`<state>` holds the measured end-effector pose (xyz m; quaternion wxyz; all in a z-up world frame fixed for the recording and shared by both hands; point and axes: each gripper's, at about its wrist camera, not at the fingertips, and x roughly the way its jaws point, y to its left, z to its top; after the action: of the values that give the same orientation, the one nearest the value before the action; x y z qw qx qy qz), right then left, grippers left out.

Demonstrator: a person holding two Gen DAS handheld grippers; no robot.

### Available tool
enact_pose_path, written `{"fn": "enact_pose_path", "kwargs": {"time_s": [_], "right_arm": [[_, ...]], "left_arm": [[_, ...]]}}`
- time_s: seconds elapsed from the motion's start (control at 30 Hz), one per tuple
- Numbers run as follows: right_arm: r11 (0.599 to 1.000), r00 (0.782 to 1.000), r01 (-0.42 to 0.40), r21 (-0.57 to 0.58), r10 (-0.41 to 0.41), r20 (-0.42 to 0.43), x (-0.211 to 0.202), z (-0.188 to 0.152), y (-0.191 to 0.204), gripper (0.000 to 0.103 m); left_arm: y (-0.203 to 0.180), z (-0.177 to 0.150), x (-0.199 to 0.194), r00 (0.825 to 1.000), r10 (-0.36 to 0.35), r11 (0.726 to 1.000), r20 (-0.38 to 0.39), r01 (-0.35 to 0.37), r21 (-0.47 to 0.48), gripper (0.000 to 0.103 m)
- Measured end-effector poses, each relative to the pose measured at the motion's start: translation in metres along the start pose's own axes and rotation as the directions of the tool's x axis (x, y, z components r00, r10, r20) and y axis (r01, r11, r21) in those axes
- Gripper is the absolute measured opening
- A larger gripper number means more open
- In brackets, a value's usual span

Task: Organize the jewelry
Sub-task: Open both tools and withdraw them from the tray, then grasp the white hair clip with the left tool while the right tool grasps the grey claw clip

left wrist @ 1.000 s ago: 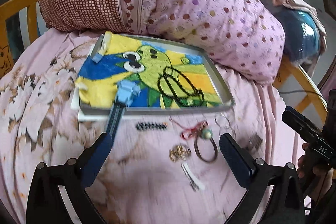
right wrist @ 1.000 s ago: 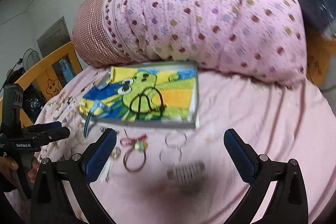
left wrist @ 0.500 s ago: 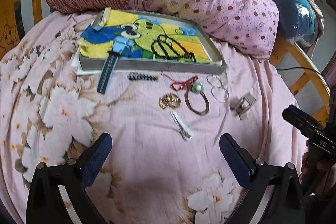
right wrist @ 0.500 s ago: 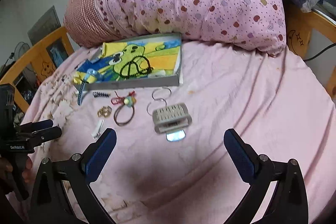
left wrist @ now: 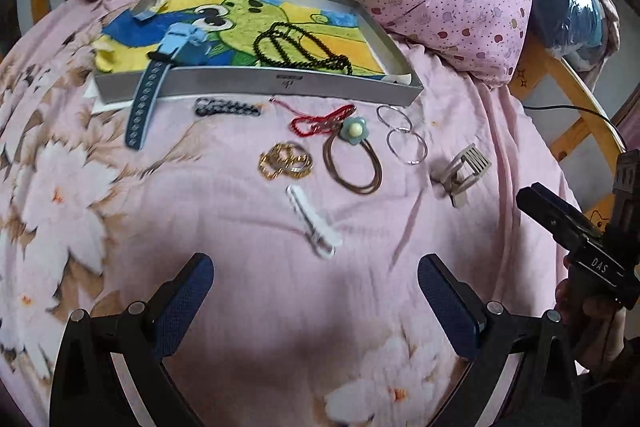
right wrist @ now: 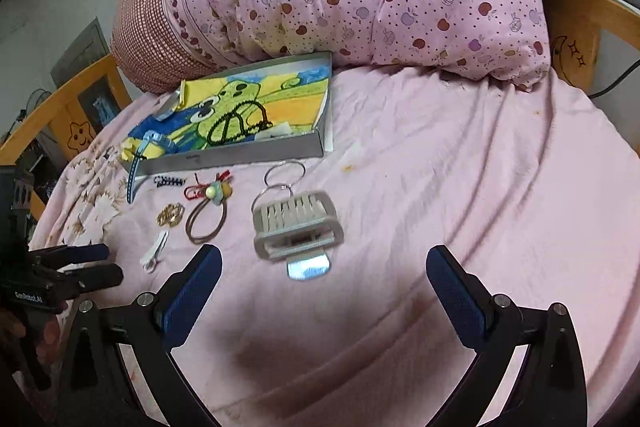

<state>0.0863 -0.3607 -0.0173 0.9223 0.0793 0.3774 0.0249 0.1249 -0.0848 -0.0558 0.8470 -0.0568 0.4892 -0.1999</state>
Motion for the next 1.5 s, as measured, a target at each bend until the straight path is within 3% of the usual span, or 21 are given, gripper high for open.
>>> {"fn": "enact_pose_path", "kwargs": {"time_s": [0.1, 0.17, 0.23, 0.3, 0.5, 0.6, 0.7, 0.9, 1.07, 1.3, 1.5], "right_arm": [[0.999, 0.999, -0.031, 0.007, 0.031, 0.008, 0.010, 0.003, 0.000, 0.101], [0.999, 0.999, -0.040, -0.009, 0.040, 0.000, 0.018, 0.003, 0.003, 0.101], [0.998, 0.999, -0.044, -0.034, 0.044, -0.005, 0.027, 0.004, 0.007, 0.101], [0.997, 0.998, -0.055, -0.046, 0.055, -0.017, 0.034, 0.004, 0.009, 0.101], [0.994, 0.998, -0.045, -0.099, 0.041, -0.037, 0.050, 0.004, 0.019, 0.100], [0.994, 0.998, -0.042, -0.103, 0.037, -0.051, 0.057, 0.003, 0.021, 0.086], [0.993, 0.997, -0.036, -0.111, 0.029, -0.065, 0.062, 0.002, 0.022, 0.062], [0.991, 0.998, -0.024, -0.135, 0.017, -0.054, 0.060, 0.001, 0.027, 0.061], [0.989, 0.998, -0.054, -0.138, 0.048, -0.049, 0.055, 0.001, 0.034, 0.060], [0.984, 0.993, -0.114, -0.135, 0.109, -0.047, 0.043, 0.001, 0.048, 0.060], [0.982, 0.992, -0.128, -0.136, 0.128, -0.015, 0.028, 0.007, 0.058, 0.060]], "left_arm": [[-0.003, 0.005, 0.007, 1.000, -0.009, 1.000, -0.001, 0.009, 0.028, 0.100], [-0.003, 0.008, 0.013, 1.000, -0.017, 0.999, -0.009, 0.017, 0.034, 0.092], [-0.002, 0.009, 0.018, 0.999, -0.032, 0.999, -0.025, 0.033, 0.027, 0.075], [-0.001, 0.009, 0.025, 0.998, -0.042, 0.999, -0.041, 0.043, 0.028, 0.066], [-0.001, 0.010, 0.032, 0.999, -0.034, 0.998, -0.032, 0.036, 0.051, 0.054], [-0.002, 0.011, 0.035, 0.999, -0.006, 0.998, -0.034, 0.008, 0.062, 0.042], [0.000, 0.012, 0.037, 0.999, 0.015, 0.998, -0.034, -0.012, 0.060, 0.033], [0.003, 0.011, 0.036, 0.998, 0.054, 0.997, -0.036, -0.052, 0.059, 0.015], [0.002, 0.009, 0.032, 0.998, 0.050, 0.997, -0.045, -0.047, 0.054, 0.015], [-0.001, -0.005, 0.014, 0.998, -0.009, 0.999, -0.065, 0.012, 0.033, 0.015], [0.004, 0.002, -0.009, 0.999, -0.036, 0.999, -0.022, 0.036, 0.032, 0.015]]}}
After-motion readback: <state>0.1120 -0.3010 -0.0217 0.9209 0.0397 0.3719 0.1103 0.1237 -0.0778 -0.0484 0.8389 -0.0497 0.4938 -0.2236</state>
